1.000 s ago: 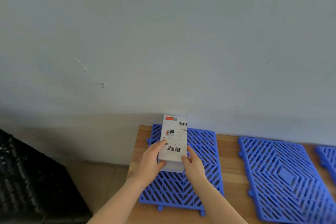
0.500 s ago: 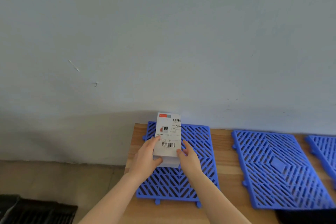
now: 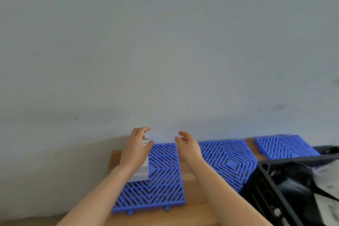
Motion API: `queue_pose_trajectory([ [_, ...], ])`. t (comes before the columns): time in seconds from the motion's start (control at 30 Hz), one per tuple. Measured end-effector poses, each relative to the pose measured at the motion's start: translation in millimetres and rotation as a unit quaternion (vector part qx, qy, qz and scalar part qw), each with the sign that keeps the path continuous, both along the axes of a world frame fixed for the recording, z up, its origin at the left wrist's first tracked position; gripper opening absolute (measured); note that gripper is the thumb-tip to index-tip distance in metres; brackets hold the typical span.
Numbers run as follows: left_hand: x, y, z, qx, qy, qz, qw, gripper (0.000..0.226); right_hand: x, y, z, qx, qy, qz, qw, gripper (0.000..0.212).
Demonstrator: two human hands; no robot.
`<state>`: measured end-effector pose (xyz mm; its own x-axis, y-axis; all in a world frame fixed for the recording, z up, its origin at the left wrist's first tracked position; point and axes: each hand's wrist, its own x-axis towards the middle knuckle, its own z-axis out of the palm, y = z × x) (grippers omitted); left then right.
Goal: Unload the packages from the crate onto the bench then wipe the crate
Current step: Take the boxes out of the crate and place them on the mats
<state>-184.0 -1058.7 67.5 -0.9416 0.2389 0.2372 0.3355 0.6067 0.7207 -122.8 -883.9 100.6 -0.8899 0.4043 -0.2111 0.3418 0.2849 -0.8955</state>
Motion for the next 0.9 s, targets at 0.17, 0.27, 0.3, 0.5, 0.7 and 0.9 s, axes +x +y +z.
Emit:
queue_pose_trajectory([
  [0.17,82.7,101.0,52.1,0.03,0.06,-0.043,0.997,0.041,103.4,85.2,55.9,0.039,0.075,-0.033,0.996,0.034],
  [0.27,141.4,171.1,68.8,0.043,0.073,-0.083,0.993,0.04,175.8,146.4,72.2,0.048,0.081,-0.07,0.993,0.032],
  [0.3,160.3,194.4,72.1,0.047,0.076,-0.099,0.991,0.04,199.7,166.1,75.2,0.05,0.084,-0.084,0.992,0.031],
  [0.5,257.7,323.6,73.2,0.062,0.06,-0.187,0.978,0.038,316.0,277.2,68.8,0.056,0.079,-0.2,0.975,0.025],
  [0.7,300.3,419.0,51.3,0.03,0.009,-0.238,0.971,0.042,375.6,368.4,57.5,0.069,0.054,-0.239,0.967,0.029],
  [0.9,294.4,492.8,25.3,0.036,-0.012,-0.237,0.971,0.048,362.7,441.9,36.3,0.118,0.029,-0.199,0.973,0.035],
])
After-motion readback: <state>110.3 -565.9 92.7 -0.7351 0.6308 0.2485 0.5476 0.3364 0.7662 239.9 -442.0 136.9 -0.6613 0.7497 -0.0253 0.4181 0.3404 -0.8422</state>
